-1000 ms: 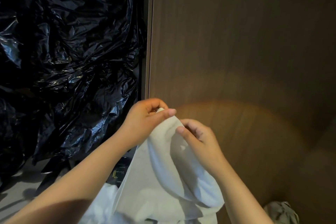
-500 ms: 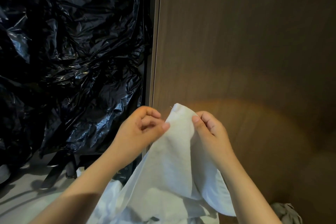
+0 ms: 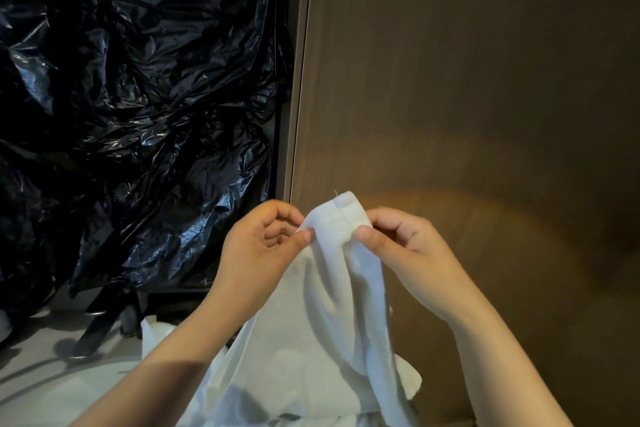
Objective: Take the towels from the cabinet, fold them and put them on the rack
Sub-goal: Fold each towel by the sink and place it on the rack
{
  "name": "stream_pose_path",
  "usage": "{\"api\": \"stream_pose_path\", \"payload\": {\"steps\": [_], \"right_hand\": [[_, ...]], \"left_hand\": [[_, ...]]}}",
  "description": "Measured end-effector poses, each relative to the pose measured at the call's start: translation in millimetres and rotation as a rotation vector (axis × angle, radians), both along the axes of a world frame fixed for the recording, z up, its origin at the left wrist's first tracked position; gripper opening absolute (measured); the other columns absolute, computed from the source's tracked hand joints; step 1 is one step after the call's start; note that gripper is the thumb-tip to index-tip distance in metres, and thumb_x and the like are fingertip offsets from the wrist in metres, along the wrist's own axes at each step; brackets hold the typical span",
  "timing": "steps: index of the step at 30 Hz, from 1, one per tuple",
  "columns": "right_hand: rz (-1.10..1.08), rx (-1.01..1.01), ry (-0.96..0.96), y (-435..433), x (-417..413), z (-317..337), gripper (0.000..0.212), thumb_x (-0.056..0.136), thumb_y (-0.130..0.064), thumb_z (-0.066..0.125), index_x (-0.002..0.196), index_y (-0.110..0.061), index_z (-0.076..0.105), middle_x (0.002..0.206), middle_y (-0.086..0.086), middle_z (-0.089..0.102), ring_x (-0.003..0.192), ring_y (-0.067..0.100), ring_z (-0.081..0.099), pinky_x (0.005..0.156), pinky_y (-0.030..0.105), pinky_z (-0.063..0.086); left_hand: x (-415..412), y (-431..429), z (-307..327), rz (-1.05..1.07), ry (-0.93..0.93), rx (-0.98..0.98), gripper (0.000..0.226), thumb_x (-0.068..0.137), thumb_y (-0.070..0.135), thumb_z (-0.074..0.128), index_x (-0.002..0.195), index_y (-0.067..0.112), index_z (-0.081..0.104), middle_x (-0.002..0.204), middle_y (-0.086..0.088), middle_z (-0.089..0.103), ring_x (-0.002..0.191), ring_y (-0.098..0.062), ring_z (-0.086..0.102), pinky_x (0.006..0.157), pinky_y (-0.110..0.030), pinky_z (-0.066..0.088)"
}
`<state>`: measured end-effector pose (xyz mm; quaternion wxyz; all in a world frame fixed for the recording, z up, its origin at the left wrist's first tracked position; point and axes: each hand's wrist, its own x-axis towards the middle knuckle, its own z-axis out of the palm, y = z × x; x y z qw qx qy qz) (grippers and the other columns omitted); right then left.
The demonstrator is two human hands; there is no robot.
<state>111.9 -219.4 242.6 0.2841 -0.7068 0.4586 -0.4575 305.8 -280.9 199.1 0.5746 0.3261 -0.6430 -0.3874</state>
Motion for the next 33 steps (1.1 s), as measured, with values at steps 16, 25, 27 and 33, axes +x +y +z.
{"api": "stream_pose_path", "payload": {"steps": [16,25,27,33], "right_hand": [[-0.372,-0.342,-0.021,-13,-5,6,0.025,0.099,-0.028,0.057,0.076,-0.022,0.061,0.066,-0.017,0.056,0.065,0.002,0.053,0.058,0.008,0.038],[-0.568,-0.501,-0.033,-16,-45,43,0.026,0.101,-0.026,0.053,0.081,-0.012,0.061,0.067,-0.011,0.050,0.063,-0.002,0.048,0.057,0.007,0.034],[-0.608,-0.520,-0.032,-17,-53,47,0.027,0.102,-0.027,0.052,0.083,-0.011,0.062,0.067,-0.011,0.051,0.063,-0.004,0.049,0.056,0.005,0.035],[-0.683,-0.545,-0.036,-20,-71,47,0.027,0.102,-0.030,0.051,0.084,-0.013,0.061,0.070,-0.010,0.053,0.065,-0.004,0.050,0.056,0.005,0.036]], "left_hand": [[-7,8,-9,-0.253,-0.170,0.010,0.020,0.076,0.035,0.080,0.074,0.017,0.074,0.065,0.003,0.064,0.060,-0.005,0.053,0.057,-0.022,0.042],[32,-23,-52,-0.093,-0.652,0.056,0.035,0.083,0.036,0.073,0.061,0.010,0.064,0.072,-0.010,0.062,0.058,-0.012,0.055,0.058,-0.026,0.042],[42,-31,-56,-0.052,-0.731,0.078,0.030,0.083,0.039,0.072,0.063,0.017,0.068,0.074,-0.003,0.066,0.062,-0.010,0.061,0.060,-0.026,0.048],[75,-53,-55,0.077,-0.726,0.108,0.015,0.085,0.037,0.069,0.071,0.033,0.075,0.074,0.014,0.073,0.067,-0.004,0.067,0.069,-0.030,0.057]]}}
